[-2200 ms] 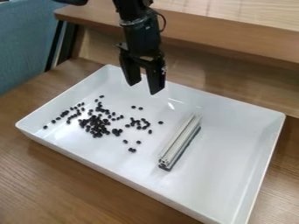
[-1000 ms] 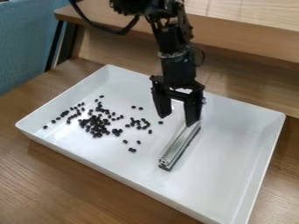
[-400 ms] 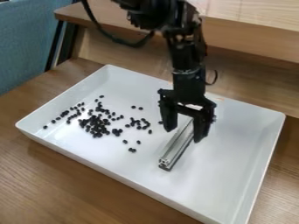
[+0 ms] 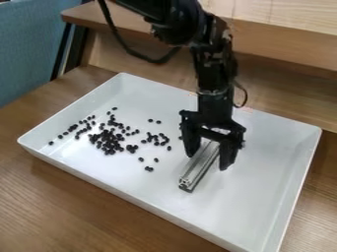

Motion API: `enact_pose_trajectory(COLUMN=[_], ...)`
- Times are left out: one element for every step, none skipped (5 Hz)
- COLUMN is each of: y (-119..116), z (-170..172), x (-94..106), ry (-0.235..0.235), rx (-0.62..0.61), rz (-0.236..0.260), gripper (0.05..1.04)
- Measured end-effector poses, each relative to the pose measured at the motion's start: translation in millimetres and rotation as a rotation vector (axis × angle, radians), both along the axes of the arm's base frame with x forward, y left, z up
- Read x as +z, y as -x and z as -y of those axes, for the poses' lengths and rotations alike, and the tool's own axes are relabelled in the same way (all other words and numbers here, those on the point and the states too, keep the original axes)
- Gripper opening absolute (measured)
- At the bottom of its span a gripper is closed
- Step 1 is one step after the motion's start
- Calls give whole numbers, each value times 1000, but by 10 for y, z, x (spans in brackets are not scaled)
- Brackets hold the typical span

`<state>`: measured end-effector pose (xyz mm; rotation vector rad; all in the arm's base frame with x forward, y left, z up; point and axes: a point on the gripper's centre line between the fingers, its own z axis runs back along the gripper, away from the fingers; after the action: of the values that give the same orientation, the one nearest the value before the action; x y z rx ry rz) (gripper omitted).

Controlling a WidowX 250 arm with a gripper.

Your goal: Sweep into pile

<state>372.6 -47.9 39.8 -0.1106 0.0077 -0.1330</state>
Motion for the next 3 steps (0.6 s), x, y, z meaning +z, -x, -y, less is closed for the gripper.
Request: enact_pose_trajectory(y=[5,30,55], z=[-18,-50,-30], x=[-59,-115,-141], ry=[-11,-33,-44], rx=[22,29,10], rz=[3,6,6], gripper=[679,414,400])
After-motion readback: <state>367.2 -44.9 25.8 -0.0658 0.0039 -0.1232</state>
